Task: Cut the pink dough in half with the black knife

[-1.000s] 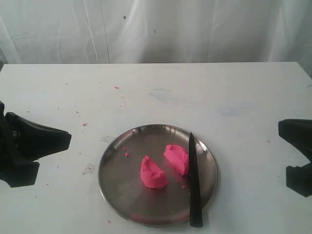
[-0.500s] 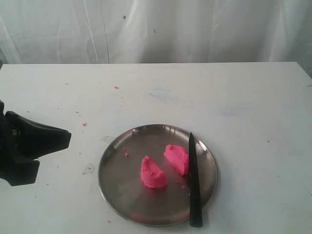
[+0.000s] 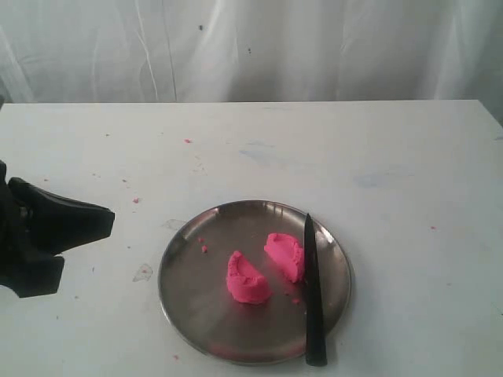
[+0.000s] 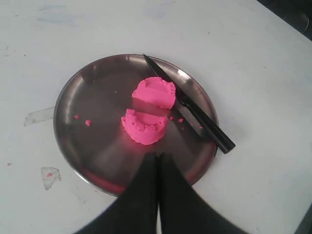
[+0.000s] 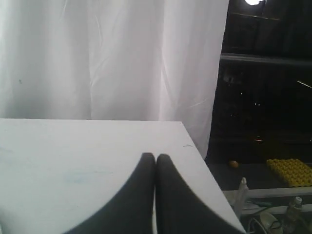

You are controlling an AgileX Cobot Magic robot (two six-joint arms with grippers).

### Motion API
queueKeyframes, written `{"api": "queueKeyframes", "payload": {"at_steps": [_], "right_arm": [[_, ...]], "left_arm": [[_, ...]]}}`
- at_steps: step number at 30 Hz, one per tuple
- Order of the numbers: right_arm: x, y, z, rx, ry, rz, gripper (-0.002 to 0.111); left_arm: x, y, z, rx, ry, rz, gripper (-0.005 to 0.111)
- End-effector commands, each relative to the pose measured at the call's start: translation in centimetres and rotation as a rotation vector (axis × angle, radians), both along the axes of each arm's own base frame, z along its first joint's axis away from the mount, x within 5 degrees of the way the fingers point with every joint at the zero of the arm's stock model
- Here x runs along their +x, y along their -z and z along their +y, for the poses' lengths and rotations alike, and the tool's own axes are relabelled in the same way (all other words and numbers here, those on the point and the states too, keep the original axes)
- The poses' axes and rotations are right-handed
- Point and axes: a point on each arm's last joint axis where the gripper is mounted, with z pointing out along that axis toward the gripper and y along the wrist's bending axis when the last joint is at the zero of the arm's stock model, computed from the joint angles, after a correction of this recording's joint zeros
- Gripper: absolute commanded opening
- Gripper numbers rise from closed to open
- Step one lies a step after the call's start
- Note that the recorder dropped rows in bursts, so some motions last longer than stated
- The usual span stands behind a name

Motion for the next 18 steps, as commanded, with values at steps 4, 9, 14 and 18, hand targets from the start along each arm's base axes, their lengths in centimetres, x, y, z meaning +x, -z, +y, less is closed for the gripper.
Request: {"api": "queueKeyframes", "payload": {"at_steps": [4, 9, 14, 18], "right_arm": [[1.2, 4.4, 0.0, 0.063, 0.013, -0.001, 0.000], [1.8, 7.2, -0.1, 0.078, 0.015, 0.073, 0.000], [2.0, 9.0, -0.1, 0.097, 0.017, 0.128, 0.000], [2.1, 9.8, -0.1, 0.100, 0.017, 0.151, 0.000]], "left_arm": [[-0.2, 0.1, 0.0, -0.013, 0.003, 0.010, 0.000], [-0.2, 0.0, 0.0, -0.014, 0.000, 0.006, 0.000], [-0.2, 0.0, 0.0, -0.014, 0.000, 0.006, 0.000], [-0.2, 0.0, 0.0, -0.014, 0.000, 0.006, 0.000]]}}
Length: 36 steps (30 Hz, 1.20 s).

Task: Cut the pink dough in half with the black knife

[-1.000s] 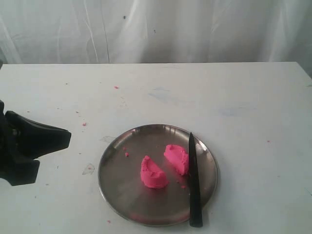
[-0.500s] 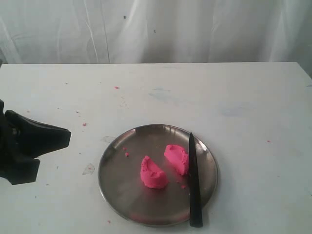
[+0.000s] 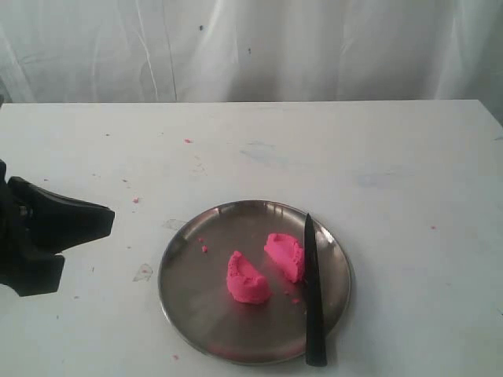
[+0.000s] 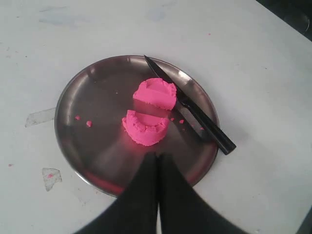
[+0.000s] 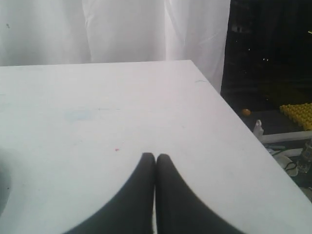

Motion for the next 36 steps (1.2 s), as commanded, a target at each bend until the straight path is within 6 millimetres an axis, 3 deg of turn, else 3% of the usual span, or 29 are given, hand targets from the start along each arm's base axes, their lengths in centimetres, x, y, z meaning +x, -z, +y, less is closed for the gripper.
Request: {"api": "queueKeyframes", "payload": {"at_steps": [1, 21, 31, 36], "right_arm": [[0.1, 0.7, 0.0, 0.005, 0.007, 0.010, 0.000], [0.1, 0.8, 0.0, 0.015, 0.007, 0.010, 0.000], [0.1, 0.8, 0.0, 0.015, 0.007, 0.010, 0.000], [0.1, 0.8, 0.0, 0.015, 0.007, 0.010, 0.000]], "left_arm": [[-0.2, 0.1, 0.0, -0.014, 0.003, 0.009, 0.000], [-0.2, 0.1, 0.0, -0.014, 0.003, 0.009, 0.000], [-4.9, -3.2, 2.0, -0.109, 0.004, -0.226, 0.000], [-5.6, -1.7, 3.7, -0.106, -0.123, -0.388, 0.000]]}}
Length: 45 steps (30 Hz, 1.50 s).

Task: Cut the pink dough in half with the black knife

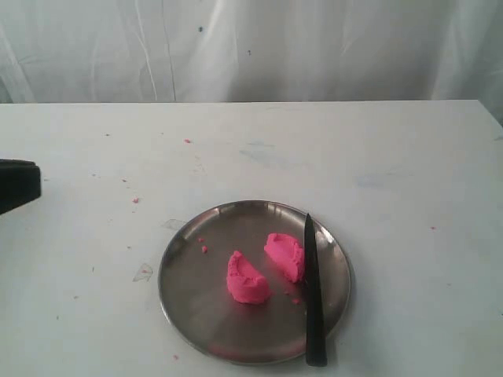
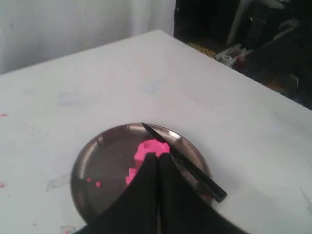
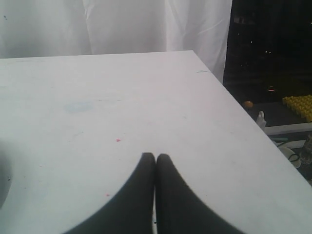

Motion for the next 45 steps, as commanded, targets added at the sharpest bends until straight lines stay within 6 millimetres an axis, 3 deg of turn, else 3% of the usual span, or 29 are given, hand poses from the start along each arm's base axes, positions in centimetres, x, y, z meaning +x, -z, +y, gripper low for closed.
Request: {"api": "queueKeyframes", "payload": {"at_steps": [1, 5, 10, 19, 45], "right_arm": [[0.0, 0.0, -0.1, -0.009, 0.009, -0.008, 0.000], [0.0, 0.0, -0.1, -0.009, 0.009, -0.008, 0.000], [0.0, 0.0, -0.1, -0.009, 0.009, -0.008, 0.000], [0.0, 0.0, -0.1, -0.009, 0.009, -0.008, 0.000], [0.0, 0.0, -0.1, -0.009, 0.009, -0.008, 0.000]], "left_arm": [[-0.5, 2.1, 1.6, -0.057, -0.152, -0.117, 0.000], [-1.1, 6.0, 3.0, -0.185, -0.289, -0.122, 0.000], [-1.9, 10.4, 3.6, -0.143, -0.306, -0.084, 0.000], [-3.0, 15.1, 4.2, -0.111, -0.360, -0.003, 0.000], [-3.3, 15.3, 4.7, -0.077, -0.412, -0.019, 0.000]]}}
